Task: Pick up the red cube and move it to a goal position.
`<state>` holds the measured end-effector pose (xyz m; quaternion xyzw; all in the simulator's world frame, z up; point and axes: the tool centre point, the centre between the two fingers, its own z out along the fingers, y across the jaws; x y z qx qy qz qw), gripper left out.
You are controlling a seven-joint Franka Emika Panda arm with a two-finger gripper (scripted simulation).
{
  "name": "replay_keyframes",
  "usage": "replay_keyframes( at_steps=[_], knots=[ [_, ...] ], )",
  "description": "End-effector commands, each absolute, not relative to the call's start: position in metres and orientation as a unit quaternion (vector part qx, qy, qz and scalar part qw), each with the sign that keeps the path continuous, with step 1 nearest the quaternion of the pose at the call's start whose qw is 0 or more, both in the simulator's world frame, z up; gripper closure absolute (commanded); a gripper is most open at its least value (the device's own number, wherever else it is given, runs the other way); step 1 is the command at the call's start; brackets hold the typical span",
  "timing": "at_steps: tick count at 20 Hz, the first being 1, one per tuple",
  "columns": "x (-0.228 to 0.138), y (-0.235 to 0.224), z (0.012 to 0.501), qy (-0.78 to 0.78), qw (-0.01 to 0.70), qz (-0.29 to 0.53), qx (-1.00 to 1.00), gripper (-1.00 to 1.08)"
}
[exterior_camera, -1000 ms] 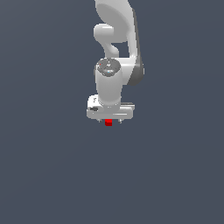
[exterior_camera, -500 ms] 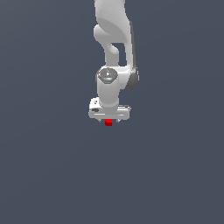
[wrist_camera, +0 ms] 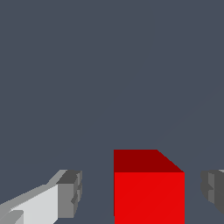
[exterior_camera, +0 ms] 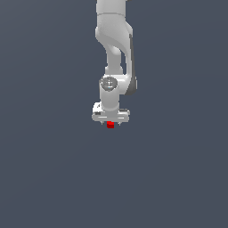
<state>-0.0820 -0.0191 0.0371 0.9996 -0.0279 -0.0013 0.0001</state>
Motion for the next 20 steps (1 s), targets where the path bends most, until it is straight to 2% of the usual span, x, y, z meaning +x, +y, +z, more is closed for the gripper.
replay_keyframes(
  at_steps=[1,7,8,20],
  knots=[
    [-0.087,-0.0198,0.0287,-0.029,0.0,0.0,1.0,-0.92],
    [-0.0908,-0.0203,0.0204,-0.03,0.0,0.0,1.0,-0.92],
    [-0.0908,-0.0203,0.0204,-0.03,0.0,0.0,1.0,1.08],
    [-0.0909,-0.0202,0.0216,-0.03,0.0,0.0,1.0,1.08]
  ],
)
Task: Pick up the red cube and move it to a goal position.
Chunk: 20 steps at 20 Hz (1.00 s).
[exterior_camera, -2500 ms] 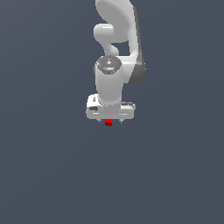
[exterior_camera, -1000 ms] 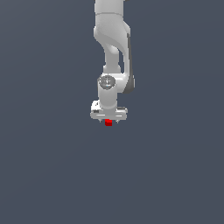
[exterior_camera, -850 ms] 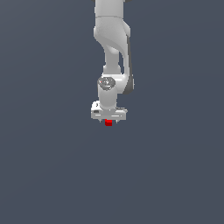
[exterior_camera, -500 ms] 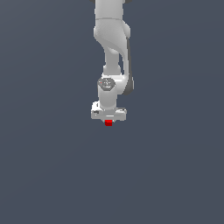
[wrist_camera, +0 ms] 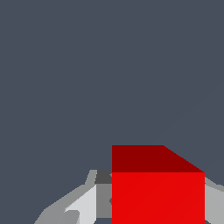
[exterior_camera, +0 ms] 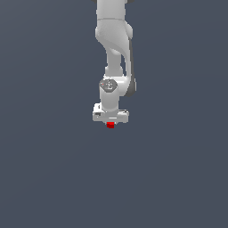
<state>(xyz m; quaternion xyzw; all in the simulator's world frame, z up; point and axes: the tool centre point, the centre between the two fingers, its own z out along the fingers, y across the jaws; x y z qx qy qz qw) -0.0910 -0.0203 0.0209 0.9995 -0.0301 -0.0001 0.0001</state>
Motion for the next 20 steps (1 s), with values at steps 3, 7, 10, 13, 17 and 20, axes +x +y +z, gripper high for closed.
replay_keyframes(
  at_steps=[3,7,10,13,17,20],
  knots=[
    [-0.091,-0.02,0.027,-0.03,0.0,0.0,1.0,1.08],
    [-0.092,-0.019,0.04,-0.03,0.0,0.0,1.0,1.08],
    [-0.092,-0.018,0.055,-0.03,0.0,0.0,1.0,1.08],
    [-0.093,-0.017,0.075,-0.03,0.0,0.0,1.0,1.08],
    [-0.094,-0.014,0.108,-0.03,0.0,0.0,1.0,1.08],
    [-0.095,-0.012,0.138,-0.03,0.0,0.0,1.0,1.08]
  ],
)
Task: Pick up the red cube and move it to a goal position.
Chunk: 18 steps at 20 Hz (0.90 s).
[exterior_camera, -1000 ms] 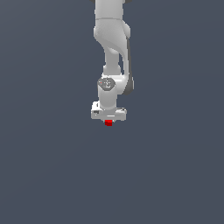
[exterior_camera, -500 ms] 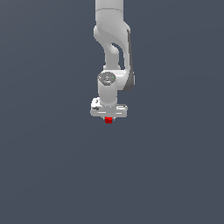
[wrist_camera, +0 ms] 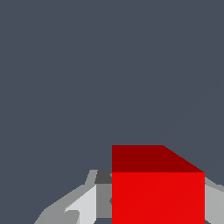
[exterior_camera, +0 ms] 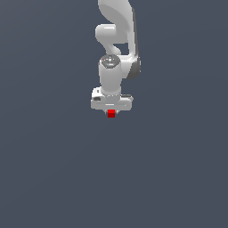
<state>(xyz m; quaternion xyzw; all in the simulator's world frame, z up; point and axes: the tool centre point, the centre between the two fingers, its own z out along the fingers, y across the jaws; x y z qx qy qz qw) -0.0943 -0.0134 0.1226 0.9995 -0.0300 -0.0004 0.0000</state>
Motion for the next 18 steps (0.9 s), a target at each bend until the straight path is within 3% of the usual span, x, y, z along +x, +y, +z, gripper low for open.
replay_keyframes(
  at_steps=[1,18],
  knots=[
    [-0.095,-0.012,0.149,-0.03,0.0,0.0,1.0,1.08],
    [-0.098,0.0,0.323,-0.03,0.0,0.0,1.0,1.08]
  ],
)
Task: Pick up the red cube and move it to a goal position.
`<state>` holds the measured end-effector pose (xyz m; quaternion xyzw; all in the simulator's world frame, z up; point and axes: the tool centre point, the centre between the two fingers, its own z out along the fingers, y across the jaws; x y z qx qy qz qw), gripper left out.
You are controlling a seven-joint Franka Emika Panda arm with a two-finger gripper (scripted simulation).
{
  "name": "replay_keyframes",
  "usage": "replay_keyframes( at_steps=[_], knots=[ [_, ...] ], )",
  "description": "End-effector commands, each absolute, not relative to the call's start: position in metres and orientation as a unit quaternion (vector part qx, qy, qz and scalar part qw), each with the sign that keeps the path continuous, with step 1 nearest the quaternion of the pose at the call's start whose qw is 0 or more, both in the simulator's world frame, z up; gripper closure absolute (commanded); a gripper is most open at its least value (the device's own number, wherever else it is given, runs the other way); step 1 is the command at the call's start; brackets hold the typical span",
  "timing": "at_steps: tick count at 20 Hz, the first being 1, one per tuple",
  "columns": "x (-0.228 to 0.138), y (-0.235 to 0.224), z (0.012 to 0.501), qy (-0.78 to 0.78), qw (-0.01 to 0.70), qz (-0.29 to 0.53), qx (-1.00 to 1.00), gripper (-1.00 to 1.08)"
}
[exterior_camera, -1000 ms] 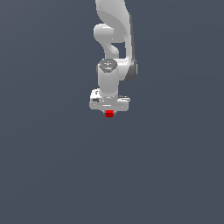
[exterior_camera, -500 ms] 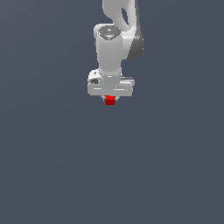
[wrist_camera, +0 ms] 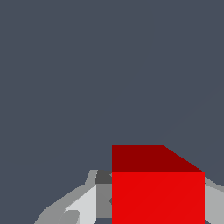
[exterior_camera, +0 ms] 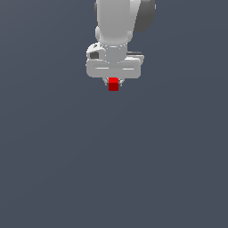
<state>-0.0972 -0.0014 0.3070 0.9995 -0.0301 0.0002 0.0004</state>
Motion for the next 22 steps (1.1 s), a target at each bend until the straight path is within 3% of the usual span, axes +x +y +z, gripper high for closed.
replay_keyframes(
  at_steps=[1,11,22],
  knots=[
    [-0.098,0.0,0.333,-0.03,0.0,0.0,1.0,1.08],
    [-0.095,0.005,0.409,-0.03,0.0,0.0,1.0,1.08],
    [-0.092,0.007,0.435,-0.03,0.0,0.0,1.0,1.08]
  ],
)
